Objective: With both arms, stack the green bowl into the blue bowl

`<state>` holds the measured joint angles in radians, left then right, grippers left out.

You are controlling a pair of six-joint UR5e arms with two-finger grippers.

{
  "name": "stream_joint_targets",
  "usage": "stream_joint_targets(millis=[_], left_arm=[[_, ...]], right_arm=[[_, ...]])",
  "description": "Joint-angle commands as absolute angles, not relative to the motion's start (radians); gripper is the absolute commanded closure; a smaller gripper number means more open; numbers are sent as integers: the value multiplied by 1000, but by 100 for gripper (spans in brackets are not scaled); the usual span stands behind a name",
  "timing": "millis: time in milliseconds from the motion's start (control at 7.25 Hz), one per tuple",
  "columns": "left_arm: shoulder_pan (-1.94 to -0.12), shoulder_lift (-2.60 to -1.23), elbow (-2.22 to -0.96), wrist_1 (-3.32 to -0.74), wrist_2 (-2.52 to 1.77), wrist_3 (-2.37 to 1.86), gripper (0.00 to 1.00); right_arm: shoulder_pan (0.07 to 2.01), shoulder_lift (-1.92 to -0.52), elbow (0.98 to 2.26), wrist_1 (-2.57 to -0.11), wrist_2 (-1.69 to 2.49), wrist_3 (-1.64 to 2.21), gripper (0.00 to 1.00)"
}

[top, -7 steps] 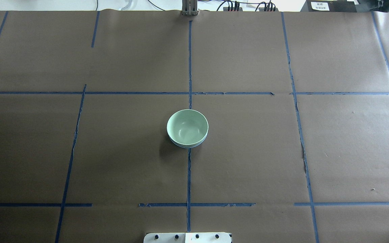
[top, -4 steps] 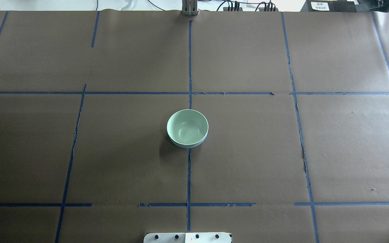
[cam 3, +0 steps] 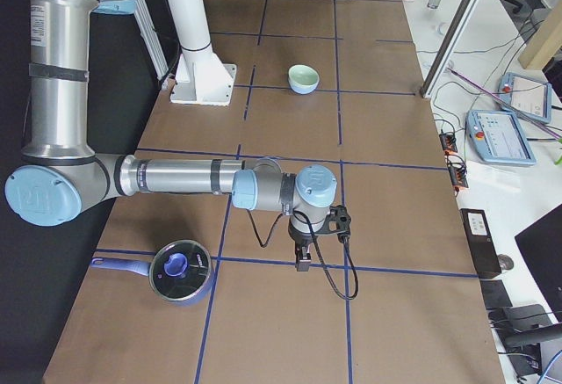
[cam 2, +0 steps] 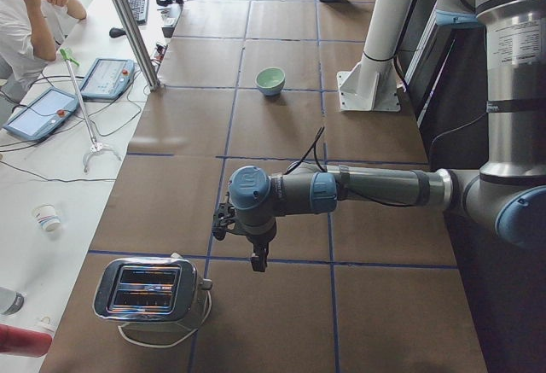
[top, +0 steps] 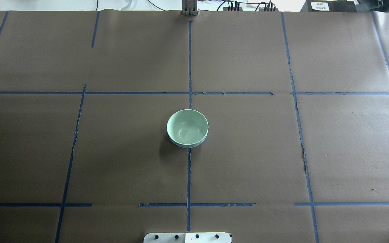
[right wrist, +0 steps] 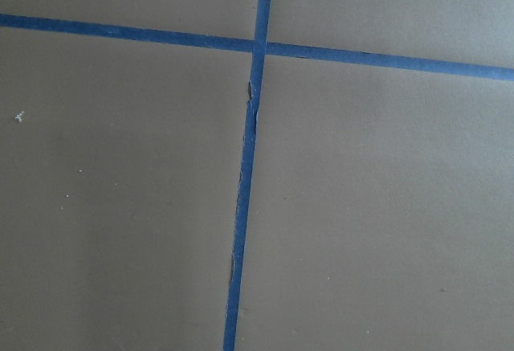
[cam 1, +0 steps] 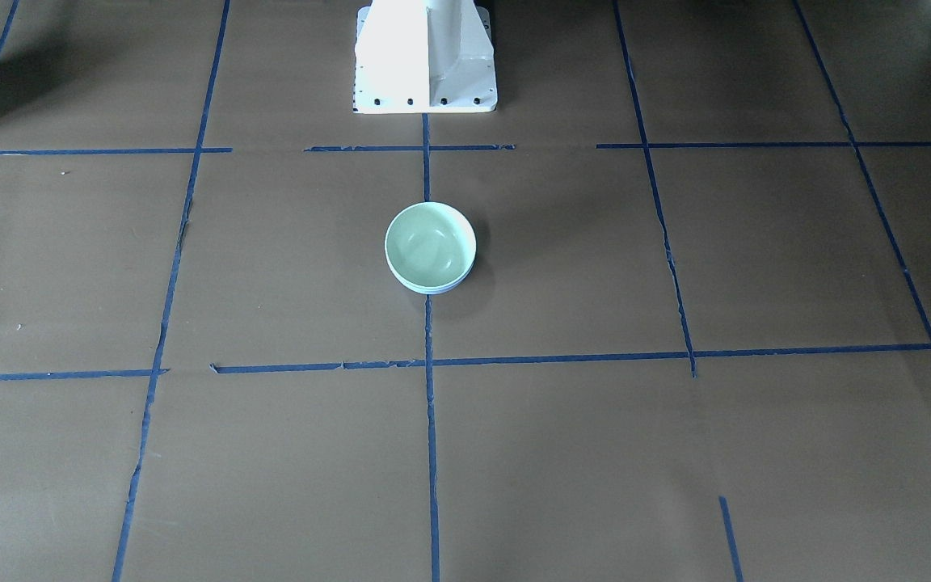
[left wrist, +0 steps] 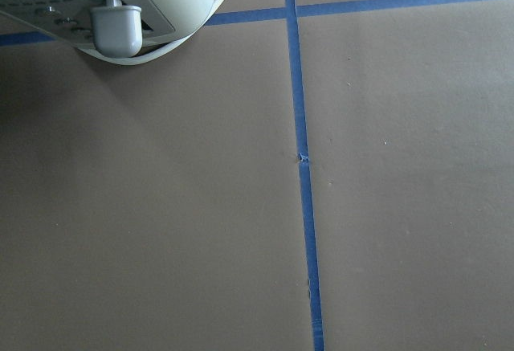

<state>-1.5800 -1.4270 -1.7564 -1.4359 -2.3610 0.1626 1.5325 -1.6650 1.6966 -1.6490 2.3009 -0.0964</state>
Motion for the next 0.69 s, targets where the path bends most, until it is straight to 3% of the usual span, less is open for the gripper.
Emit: stream_joint_targets(millis=[0, 552], left_arm=[[-1580, -1425, -1756, -1433, -2362, 163, 0], [-1580, -1413, -1756, -1442, -2364, 163, 0]], right_arm=[[1531, -1664, 1697, -1649, 2301, -97, 0], [1529, -1661, 1701, -1649, 2301, -98, 0]])
